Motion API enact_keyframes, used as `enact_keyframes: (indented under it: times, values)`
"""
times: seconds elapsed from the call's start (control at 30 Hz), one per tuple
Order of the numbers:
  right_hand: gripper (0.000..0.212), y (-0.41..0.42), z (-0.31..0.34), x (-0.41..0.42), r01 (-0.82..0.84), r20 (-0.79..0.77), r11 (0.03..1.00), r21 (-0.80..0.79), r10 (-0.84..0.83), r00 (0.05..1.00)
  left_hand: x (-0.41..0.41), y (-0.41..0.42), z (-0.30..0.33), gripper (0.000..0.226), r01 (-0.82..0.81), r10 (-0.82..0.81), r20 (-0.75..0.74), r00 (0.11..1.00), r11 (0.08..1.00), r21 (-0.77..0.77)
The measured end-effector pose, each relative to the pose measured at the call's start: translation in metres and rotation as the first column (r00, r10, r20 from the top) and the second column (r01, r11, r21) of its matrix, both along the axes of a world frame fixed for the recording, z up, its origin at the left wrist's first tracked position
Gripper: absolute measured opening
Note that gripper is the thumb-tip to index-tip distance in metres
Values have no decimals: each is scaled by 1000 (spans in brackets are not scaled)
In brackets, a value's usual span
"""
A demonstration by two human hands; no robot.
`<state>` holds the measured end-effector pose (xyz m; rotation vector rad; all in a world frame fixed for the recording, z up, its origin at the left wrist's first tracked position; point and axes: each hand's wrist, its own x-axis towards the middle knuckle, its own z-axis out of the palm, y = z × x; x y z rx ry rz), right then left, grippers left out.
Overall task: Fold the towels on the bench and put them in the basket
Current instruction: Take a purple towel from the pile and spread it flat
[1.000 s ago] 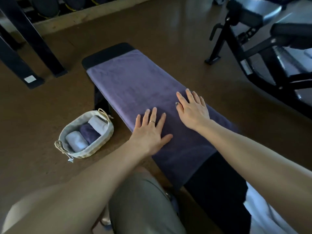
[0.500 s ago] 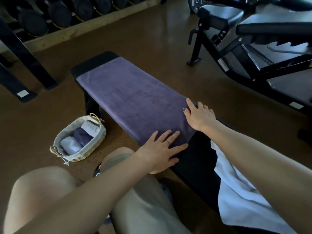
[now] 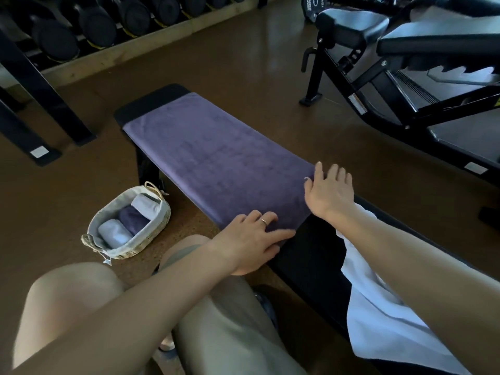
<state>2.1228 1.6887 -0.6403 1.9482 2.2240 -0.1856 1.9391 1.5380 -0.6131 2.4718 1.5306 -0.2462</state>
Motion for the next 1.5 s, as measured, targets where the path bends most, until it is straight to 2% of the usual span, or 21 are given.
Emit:
enact_keyframes:
  times: [0.03,0.1,0.13,0.2,0.3,0.4,0.47,0.53,0.67,0.7,0.83,0.9,1.1,1.23,1.3,1.4,1.5]
  values:
    - [65,-6,4,-6,-57,-7,996,69,57,998,-2,4,1,52,-37,36,56,998,999,27]
    - [61,-25,11,-25,-270,-106,943,196,294,950,-5,13,-2,55,-149,140,93,986,984,100]
    - [59,-37,12,-34,-358,-159,912,201,391,906,-7,16,-4,58,-208,202,65,977,971,118]
    - [58,-57,7,-44,-444,-221,888,116,459,860,-13,20,-8,66,-309,309,-7,951,950,43]
    - [59,-59,-10,-34,-380,-146,922,79,388,910,-21,17,-14,79,-347,341,-75,937,931,-110]
    - [63,-47,-11,-23,-164,-74,986,42,166,983,-23,16,-17,87,-327,315,-102,943,937,-125]
    - [66,-40,-7,-25,-63,-40,998,24,64,997,-22,18,-17,93,-323,308,-119,944,936,-138]
    - [66,-40,-2,-34,-98,-63,994,47,100,993,-22,20,-18,99,-321,303,-132,944,936,-145]
    - [62,-49,-4,-37,-346,-104,936,57,351,931,-25,20,-22,103,-313,294,-134,946,938,-152]
    - [62,-47,-6,-31,-322,-97,946,49,325,941,-26,20,-23,104,-311,292,-134,947,937,-158]
    - [69,-26,-4,-15,12,-22,999,-46,-13,1000,-27,21,-24,110,-307,280,-163,946,935,-176]
    - [70,-17,1,-18,61,-6,994,-88,-62,998,-26,23,-23,114,-303,273,-171,947,935,-185]
    - [75,-5,2,0,91,-10,994,-66,-92,996,-29,22,-22,129,-281,246,-185,951,940,-196]
    - [78,7,9,-10,95,85,994,-54,-90,992,-28,22,-23,135,-267,230,-213,950,949,-166]
    - [74,8,13,-22,-15,48,999,31,14,999,-25,21,-22,133,-273,235,-232,944,950,-149]
    - [69,1,2,-33,-136,-81,991,-9,135,987,-21,20,-19,124,-283,243,-289,926,953,-105]
    - [70,-1,-11,-33,-76,-34,996,-36,75,997,-18,20,-20,117,-288,251,-309,918,954,-81]
